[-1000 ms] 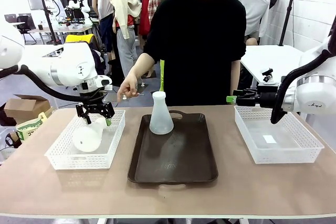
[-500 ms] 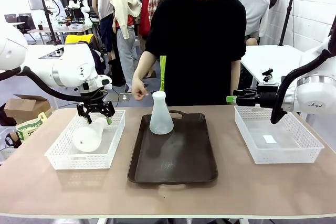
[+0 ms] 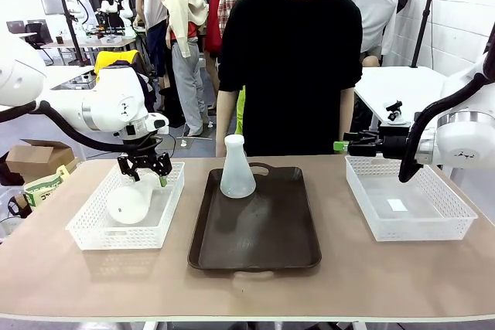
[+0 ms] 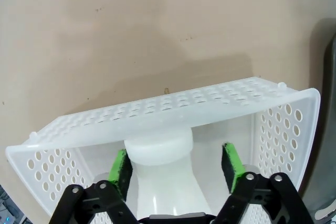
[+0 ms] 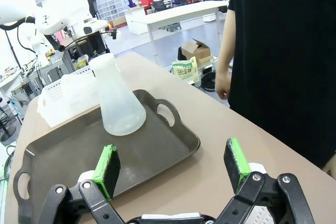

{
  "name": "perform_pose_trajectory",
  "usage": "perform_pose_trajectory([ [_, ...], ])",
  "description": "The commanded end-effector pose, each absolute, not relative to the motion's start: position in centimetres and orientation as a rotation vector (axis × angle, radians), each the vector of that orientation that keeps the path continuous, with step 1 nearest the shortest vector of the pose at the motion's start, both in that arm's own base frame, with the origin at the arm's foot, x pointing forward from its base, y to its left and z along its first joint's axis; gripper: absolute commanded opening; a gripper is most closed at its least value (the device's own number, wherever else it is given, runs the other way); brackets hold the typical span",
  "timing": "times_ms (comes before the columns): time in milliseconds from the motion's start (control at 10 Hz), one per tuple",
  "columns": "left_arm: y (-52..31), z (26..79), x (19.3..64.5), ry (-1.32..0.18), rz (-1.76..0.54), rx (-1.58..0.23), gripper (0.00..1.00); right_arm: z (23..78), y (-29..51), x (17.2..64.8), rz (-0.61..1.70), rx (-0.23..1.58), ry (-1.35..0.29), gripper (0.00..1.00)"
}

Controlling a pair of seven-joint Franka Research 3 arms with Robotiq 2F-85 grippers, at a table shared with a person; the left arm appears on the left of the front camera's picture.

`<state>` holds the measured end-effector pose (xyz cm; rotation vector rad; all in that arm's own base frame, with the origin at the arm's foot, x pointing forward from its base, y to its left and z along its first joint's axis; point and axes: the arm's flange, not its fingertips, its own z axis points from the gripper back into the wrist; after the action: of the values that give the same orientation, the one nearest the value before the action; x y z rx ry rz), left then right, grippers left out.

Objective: Prepare the laboratory tools.
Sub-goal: Pick up the Big flask that the person points to.

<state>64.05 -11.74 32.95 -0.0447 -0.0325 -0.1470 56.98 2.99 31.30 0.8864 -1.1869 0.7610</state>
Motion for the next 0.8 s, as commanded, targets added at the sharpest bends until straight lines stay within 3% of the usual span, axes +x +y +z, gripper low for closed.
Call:
perform_pose_trajectory([
  [0,-11.89,32.35,64.13,-0.034,-0.113,-0.004,0.43,31.28,3.05,56.90,0.775,0.885,-1.177,1.00],
  [200,-11.63,32.29,64.10,-0.026,-0.100,-0.002,0.06,31.28,3.05,56.90,0.775,0.885,-1.177,1.00],
  [300,-11.61,32.31,64.09,-0.028,-0.098,0.000,0.00,31.28,3.05,56.90,0.775,0.885,-1.177,1.00],
  [700,-11.73,32.48,63.74,-0.023,-0.123,-0.007,0.00,31.28,3.05,56.90,0.775,0.885,-1.177,1.00],
])
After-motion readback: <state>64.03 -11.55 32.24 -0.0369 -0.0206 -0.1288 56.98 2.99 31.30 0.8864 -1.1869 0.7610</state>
